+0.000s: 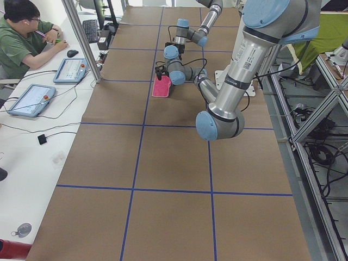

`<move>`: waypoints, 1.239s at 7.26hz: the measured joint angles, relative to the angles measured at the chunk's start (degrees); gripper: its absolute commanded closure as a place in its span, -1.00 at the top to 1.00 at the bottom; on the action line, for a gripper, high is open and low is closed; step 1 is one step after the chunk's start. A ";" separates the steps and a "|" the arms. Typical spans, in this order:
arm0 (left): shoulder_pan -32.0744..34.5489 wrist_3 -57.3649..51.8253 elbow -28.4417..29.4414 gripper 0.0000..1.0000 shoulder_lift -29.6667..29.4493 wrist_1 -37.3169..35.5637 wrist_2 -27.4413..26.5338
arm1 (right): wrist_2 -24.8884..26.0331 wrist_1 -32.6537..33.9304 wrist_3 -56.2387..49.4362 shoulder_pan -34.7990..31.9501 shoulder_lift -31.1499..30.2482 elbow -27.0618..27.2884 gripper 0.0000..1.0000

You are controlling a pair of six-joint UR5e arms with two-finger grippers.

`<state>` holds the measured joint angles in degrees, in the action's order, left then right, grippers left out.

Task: Fold towel twice with both arms
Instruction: 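Lift both towel edges and fold them toward the far side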

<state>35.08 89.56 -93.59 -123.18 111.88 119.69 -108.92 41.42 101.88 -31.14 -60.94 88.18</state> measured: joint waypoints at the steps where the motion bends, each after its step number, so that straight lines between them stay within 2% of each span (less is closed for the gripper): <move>1: 0.16 0.00 0.39 -1.00 -0.41 0.01 -0.03 | 0.45 0.02 0.00 -0.09 1.43 -2.45 -1.00; 3: 0.72 -0.02 0.99 -1.00 -0.71 0.03 -0.14 | 1.24 -0.01 -0.01 -0.14 3.47 -6.17 -1.00; 9: 2.17 0.00 7.12 -1.00 -2.71 2.64 -0.42 | 1.43 -0.07 -0.01 -1.09 3.57 -7.21 -1.00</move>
<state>37.26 89.56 -86.47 -125.89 114.52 119.27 -107.49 41.35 101.87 -32.23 -57.37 80.96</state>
